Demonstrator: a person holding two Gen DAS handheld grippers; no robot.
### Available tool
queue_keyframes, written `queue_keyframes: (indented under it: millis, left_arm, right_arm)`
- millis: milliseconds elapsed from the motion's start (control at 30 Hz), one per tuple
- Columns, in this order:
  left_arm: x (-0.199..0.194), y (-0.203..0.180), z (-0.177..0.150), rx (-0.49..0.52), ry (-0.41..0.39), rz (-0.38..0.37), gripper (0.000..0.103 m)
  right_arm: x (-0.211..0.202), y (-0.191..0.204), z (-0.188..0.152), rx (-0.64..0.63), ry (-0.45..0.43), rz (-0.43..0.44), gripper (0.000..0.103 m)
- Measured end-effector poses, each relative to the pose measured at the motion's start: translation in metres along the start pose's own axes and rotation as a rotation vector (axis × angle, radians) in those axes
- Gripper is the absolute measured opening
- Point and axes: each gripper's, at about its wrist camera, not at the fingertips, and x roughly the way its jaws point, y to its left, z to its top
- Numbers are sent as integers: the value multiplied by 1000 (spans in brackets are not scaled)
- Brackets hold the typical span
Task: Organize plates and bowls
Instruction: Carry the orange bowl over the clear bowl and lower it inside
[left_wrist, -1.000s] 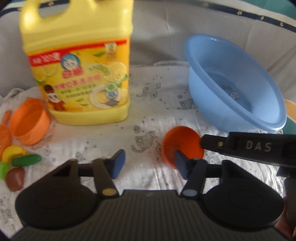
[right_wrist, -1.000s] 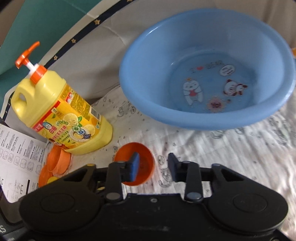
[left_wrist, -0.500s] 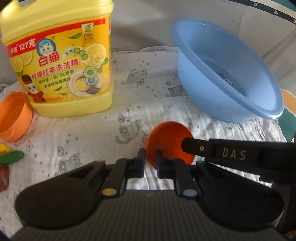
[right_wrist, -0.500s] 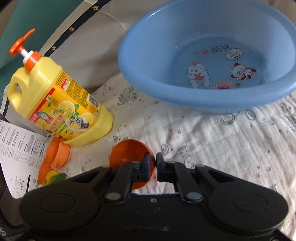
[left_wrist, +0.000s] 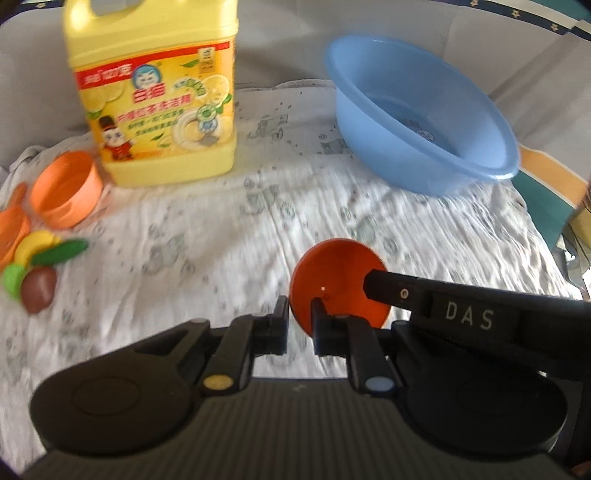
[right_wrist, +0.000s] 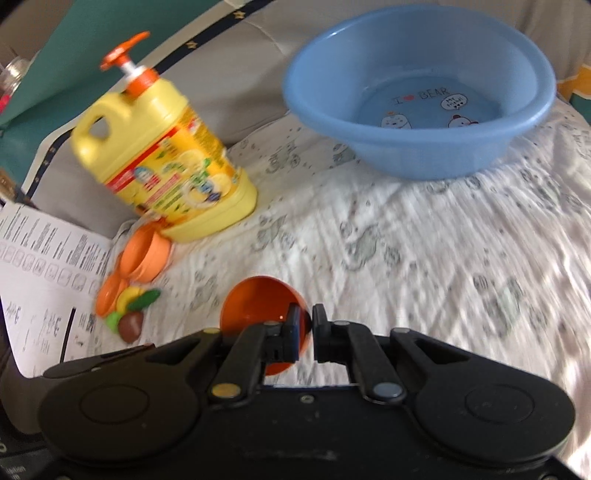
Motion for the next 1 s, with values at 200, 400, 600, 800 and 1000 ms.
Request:
queue_keyframes:
  millis: [200, 400, 600, 800, 1000]
  left_arm:
    - [-37, -3, -30, -15, -10, 4, 12]
    - [-76, -6, -63, -16, -30, 7, 12]
    - [-105, -13, -96, -14, -39, 0, 12]
    - [-126, -20, -128, -20, -40, -11, 12]
    - [-142, -22, -157, -27, -35, -20, 12]
  right_arm:
    - [-39, 14, -28, -26, 1, 7, 7]
    - [-73, 25, -59, -41, -7, 7, 7]
    - [-106, 25, -91, -38, -16, 15, 7]
    - [-129, 22, -120, -42, -16, 26, 7]
    - [-145, 21, -148, -61, -7, 25, 7]
